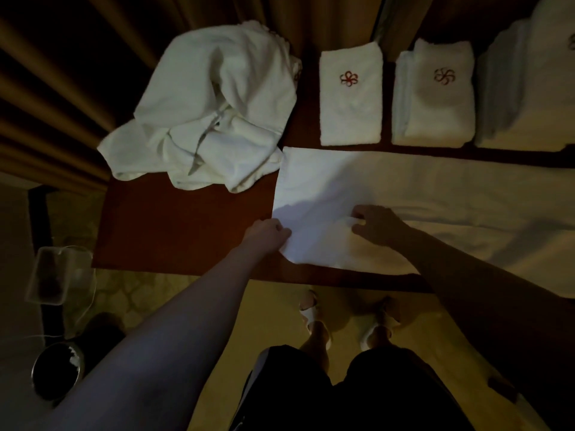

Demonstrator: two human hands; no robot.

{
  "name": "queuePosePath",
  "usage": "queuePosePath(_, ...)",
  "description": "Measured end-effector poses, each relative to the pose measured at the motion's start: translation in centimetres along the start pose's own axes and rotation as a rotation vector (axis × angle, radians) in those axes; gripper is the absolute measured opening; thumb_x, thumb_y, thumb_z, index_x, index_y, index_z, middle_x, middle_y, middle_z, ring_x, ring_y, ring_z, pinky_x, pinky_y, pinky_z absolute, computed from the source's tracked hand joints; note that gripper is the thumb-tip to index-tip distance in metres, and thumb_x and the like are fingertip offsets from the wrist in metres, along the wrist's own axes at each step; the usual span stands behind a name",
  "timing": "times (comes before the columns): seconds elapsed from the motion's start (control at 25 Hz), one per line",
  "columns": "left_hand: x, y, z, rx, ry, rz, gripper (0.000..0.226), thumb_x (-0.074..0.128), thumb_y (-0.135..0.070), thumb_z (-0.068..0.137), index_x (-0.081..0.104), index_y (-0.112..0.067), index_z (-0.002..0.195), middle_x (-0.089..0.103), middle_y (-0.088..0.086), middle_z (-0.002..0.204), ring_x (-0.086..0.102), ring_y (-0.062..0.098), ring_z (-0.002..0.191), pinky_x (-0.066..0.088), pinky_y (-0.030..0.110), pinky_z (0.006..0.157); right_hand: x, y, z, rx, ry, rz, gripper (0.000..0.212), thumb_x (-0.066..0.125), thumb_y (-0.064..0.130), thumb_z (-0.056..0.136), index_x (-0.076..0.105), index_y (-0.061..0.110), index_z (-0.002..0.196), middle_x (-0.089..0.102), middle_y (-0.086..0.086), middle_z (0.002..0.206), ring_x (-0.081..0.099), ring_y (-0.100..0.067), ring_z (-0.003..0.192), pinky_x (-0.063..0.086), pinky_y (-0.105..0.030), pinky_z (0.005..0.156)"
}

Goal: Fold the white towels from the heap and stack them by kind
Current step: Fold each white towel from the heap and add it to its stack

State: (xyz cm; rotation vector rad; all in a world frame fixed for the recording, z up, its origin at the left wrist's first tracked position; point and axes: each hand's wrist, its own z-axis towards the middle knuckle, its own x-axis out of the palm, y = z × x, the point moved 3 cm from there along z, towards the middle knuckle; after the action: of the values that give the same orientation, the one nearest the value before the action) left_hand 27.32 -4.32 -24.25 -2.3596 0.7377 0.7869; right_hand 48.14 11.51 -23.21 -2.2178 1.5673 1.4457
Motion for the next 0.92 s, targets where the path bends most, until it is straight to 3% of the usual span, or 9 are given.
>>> queuePosePath(0.08, 0.3, -1.3, 0.6, 0.021, -0.012, 0.043, 0.029, 0.052, -0.053, 0.090, 0.060, -0.026, 0.093, 0.062, 0.008, 0.113, 0.054, 0.027, 0.109, 0.047, 0.042, 0.093, 0.2, 0.3, 0.1, 0.003, 0.046, 0.012, 0.025, 0.055, 0.032, 0.093, 0.060, 0.014, 0.109, 0.061, -0.008, 0.113, 0.055, -0.029, 0.108, 0.039, -0.036, 0.090)
queuePosePath(0.2, 1.0, -3.5, 1.0, 0.062, 0.011, -0.020, 0.033, 0.061, -0.045, 0.090, 0.067, -0.015, 0.104, 0.065, 0.007, 0.113, 0.058, 0.025, 0.107, 0.049, 0.039, 0.092, 0.4, 0.6, 0.2, -0.012, 0.040, 0.119, 0.018, 0.058, 0.035, 0.092, 0.062, 0.018, 0.096, 0.060, -0.004, 0.098, 0.056, -0.027, 0.098, 0.037, -0.031, 0.079)
queuePosePath(0.32, 1.7, -4.1, 0.9, 0.118, 0.065, 0.015, 0.021, 0.066, -0.031, 0.088, 0.068, -0.010, 0.089, 0.066, 0.011, 0.094, 0.062, 0.027, 0.093, 0.047, 0.033, 0.075, 0.2, 1.1, -0.1, -0.065, 0.054, 0.197, 0.023, 0.062, 0.035, 0.091, 0.067, 0.013, 0.091, 0.058, 0.000, 0.085, 0.055, -0.019, 0.083, 0.036, -0.029, 0.074)
queuePosePath(0.4, 1.7, -3.7, 0.5, 0.153, 0.057, -0.065, 0.017, 0.063, -0.025, 0.090, 0.057, -0.012, 0.080, 0.057, 0.006, 0.082, 0.056, 0.026, 0.081, 0.038, 0.030, 0.065, -0.1, 1.2, -0.4, -0.100, 0.062, 0.225, 0.025, 0.064, 0.033, 0.090, 0.070, 0.009, 0.095, 0.060, 0.001, 0.085, 0.055, -0.016, 0.082, 0.037, -0.029, 0.075)
queuePosePath(0.52, 0.5, -2.7, -0.7, 0.158, -0.127, -0.361, 0.025, 0.054, -0.017, 0.091, 0.040, -0.017, 0.071, 0.043, 0.001, 0.069, 0.044, 0.021, 0.068, 0.030, 0.032, 0.060, -0.9, 1.2, -0.5, -0.107, 0.066, 0.205, 0.027, 0.063, 0.031, 0.091, 0.070, 0.009, 0.105, 0.061, 0.000, 0.095, 0.056, -0.016, 0.091, 0.037, -0.028, 0.078)
queuePosePath(0.64, -0.3, -1.0, -2.1, 0.039, -0.275, -0.556, 0.020, 0.051, -0.018, 0.092, 0.040, -0.016, 0.074, 0.041, 0.000, 0.070, 0.040, 0.014, 0.065, 0.027, 0.032, 0.057, -2.0, 1.6, -0.2, -0.089, 0.057, 0.199, 0.020, 0.059, 0.030, 0.093, 0.069, 0.013, 0.098, 0.061, -0.001, 0.093, 0.057, -0.019, 0.089, 0.036, -0.027, 0.072)
queuePosePath(0.76, 0.5, 0.3, -2.1, -0.114, -0.229, -0.542, 0.015, 0.049, -0.026, 0.096, 0.046, -0.013, 0.089, 0.050, 0.003, 0.082, 0.048, 0.018, 0.075, 0.032, 0.031, 0.059, -2.1, 2.3, 0.9, -0.058, 0.033, 0.149, 0.020, 0.058, 0.033, 0.093, 0.067, 0.016, 0.098, 0.062, -0.003, 0.098, 0.059, -0.021, 0.092, 0.039, -0.028, 0.072)
queuePosePath(0.92, 1.6, 1.2, -1.4, -0.255, -0.179, -0.442, 0.014, 0.046, -0.027, 0.099, 0.045, -0.012, 0.098, 0.052, 0.005, 0.093, 0.050, 0.022, 0.083, 0.035, 0.029, 0.066, -0.4, 3.1, 2.5, -0.048, 0.076, -0.018, 0.027, 0.054, 0.032, 0.095, 0.063, 0.015, 0.114, 0.058, -0.006, 0.120, 0.054, -0.025, 0.108, 0.036, -0.029, 0.081)
